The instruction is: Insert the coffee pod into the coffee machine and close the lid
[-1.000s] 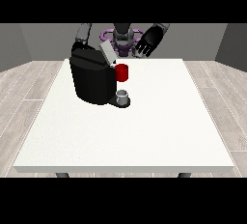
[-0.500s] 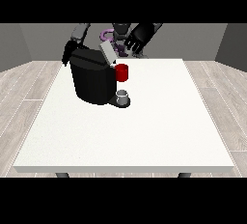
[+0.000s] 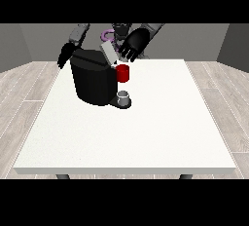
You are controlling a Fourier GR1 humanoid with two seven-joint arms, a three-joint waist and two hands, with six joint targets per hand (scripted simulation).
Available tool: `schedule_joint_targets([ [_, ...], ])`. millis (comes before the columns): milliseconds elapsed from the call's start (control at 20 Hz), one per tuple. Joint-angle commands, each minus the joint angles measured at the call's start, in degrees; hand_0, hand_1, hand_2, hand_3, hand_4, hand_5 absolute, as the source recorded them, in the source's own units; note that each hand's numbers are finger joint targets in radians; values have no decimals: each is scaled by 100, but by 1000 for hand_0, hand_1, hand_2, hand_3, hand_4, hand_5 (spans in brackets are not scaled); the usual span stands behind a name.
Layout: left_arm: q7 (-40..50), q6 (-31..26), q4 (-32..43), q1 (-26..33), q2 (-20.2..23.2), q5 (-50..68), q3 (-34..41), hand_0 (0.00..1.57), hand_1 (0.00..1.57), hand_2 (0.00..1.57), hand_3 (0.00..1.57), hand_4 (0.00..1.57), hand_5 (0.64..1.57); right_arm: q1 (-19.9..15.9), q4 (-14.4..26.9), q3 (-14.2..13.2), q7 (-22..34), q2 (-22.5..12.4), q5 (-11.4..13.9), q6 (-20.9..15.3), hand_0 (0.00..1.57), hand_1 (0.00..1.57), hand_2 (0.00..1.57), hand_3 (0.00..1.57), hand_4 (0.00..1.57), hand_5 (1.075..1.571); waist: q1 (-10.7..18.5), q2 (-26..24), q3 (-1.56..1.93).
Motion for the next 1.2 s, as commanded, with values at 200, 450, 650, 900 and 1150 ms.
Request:
schedule_joint_targets([
  [200,-151,13,107,-173,-35,-68,-62,1186,1186,1256,1227,472,1571,-119,100,-108,6,-118,85,-95,0,0,0,0,0,1571,22,291,0],
  [450,-320,57,269,-112,38,-124,-70,1251,1251,1290,1217,425,1571,-265,-58,-120,239,-37,25,-153,0,0,0,0,153,1571,0,330,-1],
  [650,-252,69,254,-70,-62,-109,-63,1187,1187,1230,1196,441,1571,-173,146,-342,-140,-248,-184,78,0,0,0,0,36,1571,45,382,0],
  [900,-281,256,225,-74,-202,-184,-124,1166,1166,1233,1193,421,1571,-36,184,-159,-127,-60,9,-113,0,0,0,0,0,1571,53,282,0],
  [1150,-366,89,430,-239,274,-163,61,1231,1231,1267,1211,389,1571,15,-41,-136,-145,-97,-159,129,0,0,0,0,0,1571,-194,326,-1],
])
